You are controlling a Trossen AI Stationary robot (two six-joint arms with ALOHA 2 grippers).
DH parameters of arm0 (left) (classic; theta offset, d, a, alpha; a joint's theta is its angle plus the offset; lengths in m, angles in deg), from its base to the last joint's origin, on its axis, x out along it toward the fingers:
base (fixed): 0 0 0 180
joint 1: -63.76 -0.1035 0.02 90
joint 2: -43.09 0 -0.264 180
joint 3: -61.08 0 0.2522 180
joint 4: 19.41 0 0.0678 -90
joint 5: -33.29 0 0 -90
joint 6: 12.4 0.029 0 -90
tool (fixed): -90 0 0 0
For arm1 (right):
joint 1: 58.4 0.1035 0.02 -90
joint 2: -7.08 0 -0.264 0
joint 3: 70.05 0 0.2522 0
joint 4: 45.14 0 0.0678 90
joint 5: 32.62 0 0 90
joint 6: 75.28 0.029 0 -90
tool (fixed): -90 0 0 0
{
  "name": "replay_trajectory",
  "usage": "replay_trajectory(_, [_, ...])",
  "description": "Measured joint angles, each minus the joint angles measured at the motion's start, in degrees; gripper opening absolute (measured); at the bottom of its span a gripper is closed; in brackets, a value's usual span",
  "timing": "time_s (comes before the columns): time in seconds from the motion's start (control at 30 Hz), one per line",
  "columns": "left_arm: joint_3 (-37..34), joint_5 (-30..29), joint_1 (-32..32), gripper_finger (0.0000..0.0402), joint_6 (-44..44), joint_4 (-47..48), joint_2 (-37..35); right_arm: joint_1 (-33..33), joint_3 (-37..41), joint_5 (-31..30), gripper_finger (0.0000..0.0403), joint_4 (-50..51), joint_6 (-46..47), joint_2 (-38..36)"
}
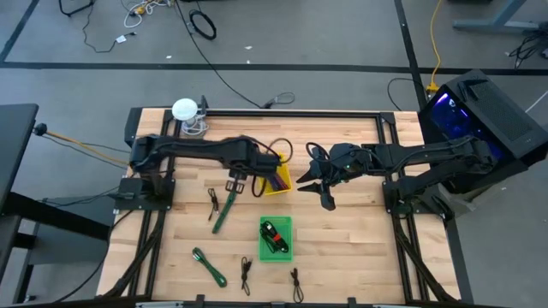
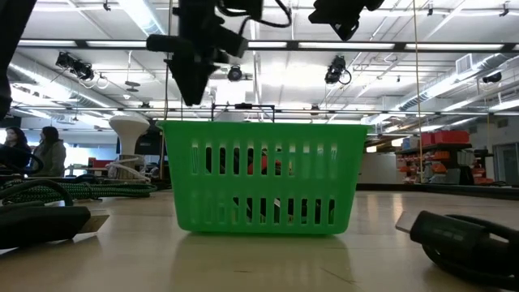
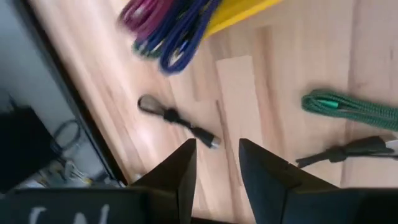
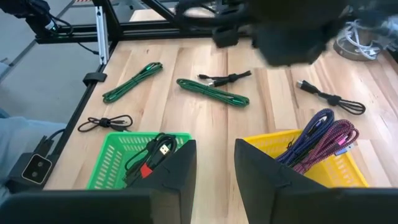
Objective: Pick & Place USB Port
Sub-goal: Put the black charger cable into the green bin
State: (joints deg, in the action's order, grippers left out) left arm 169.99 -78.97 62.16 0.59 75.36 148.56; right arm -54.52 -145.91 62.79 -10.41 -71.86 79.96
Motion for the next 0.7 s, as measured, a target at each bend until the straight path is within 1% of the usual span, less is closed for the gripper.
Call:
replay_trajectory(0.13, [-4.1, 0.4, -2.9, 0.0124, -4.7, -1.1, -4.1, 0.0, 0.0, 0.0, 0.0111, 0.0, 0.0, 0.0])
replay_trajectory(0.2, [-7.2, 2.7, -5.5, 0.0124, -6.6, -3.4, -6.3, 0.0, 0.0, 0.1, 0.0111, 0.3, 0.0, 0.0])
replay_trajectory(0.3, [-12.7, 7.3, -9.6, 0.0124, -7.9, -9.6, -9.4, 0.0, 0.0, 0.1, 0.0111, 0.7, -0.2, 0.0])
replay_trajectory(0.4, [-18.0, 9.6, -13.2, 0.0124, -8.4, -15.4, -11.7, 0.0, 0.0, 0.1, 0.0111, 0.8, -0.9, 0.0])
replay_trajectory(0.5, [-22.4, 11.5, -17.2, 0.0124, -11.1, -19.7, -12.3, 0.0, 0.0, 0.1, 0.0111, 1.1, -0.9, 0.0])
replay_trajectory(0.6, [-26.5, 14.7, -21.4, 0.0124, -16.3, -24.5, -12.3, 0.0, 0.0, 0.1, 0.0111, 1.1, -0.9, 0.0])
replay_trajectory(0.7, [-30.6, 17.0, -24.7, 0.0124, -18.1, -27.6, -12.3, 0.0, 0.0, 0.1, 0.0111, 1.4, -1.0, 0.0])
